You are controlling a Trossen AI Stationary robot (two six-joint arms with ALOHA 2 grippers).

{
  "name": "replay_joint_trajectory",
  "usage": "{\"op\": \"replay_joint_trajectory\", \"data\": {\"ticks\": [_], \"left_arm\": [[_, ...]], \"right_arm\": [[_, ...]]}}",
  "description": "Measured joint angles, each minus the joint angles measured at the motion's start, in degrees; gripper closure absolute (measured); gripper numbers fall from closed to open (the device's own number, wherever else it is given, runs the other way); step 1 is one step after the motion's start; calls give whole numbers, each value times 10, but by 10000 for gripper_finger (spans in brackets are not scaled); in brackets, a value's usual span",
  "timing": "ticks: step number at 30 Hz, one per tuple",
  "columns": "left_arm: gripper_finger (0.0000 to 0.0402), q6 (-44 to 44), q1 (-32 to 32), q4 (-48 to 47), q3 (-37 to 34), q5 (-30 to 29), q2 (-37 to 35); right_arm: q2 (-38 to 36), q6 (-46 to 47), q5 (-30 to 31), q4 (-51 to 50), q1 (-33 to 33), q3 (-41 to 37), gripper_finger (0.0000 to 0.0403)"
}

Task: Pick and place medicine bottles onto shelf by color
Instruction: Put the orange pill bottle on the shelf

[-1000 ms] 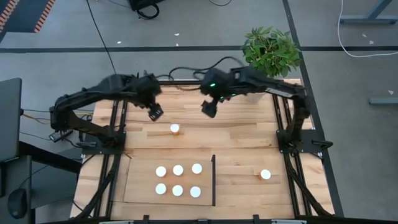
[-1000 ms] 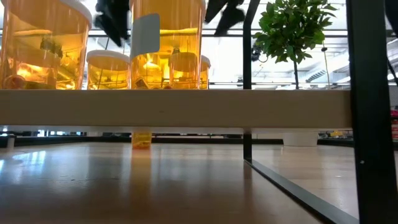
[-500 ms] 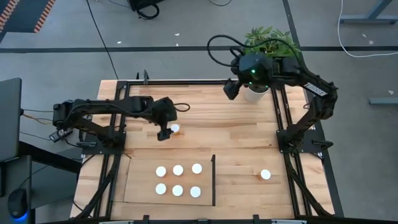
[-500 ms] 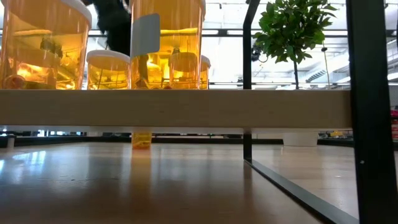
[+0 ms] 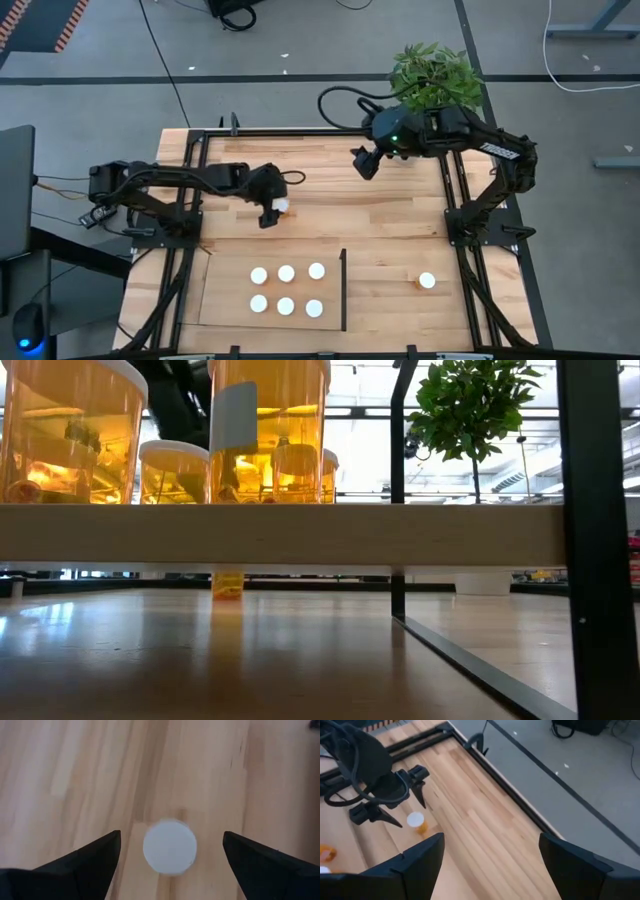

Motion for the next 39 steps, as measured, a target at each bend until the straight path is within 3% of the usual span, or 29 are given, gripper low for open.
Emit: {"op": "replay_joint_trajectory", "data": {"ticks": [12, 22, 39], "left_arm": [[44, 9, 4, 31, 1, 9, 95], [52, 7, 4, 28, 1, 9, 103], [156, -29, 4, 28, 1, 18, 102]], "right_arm": [[1, 50, -12, -3, 0, -30, 70], [-2, 67, -12, -6, 0, -30, 70], [-2, 62, -12, -6, 0, -30, 70]]}}
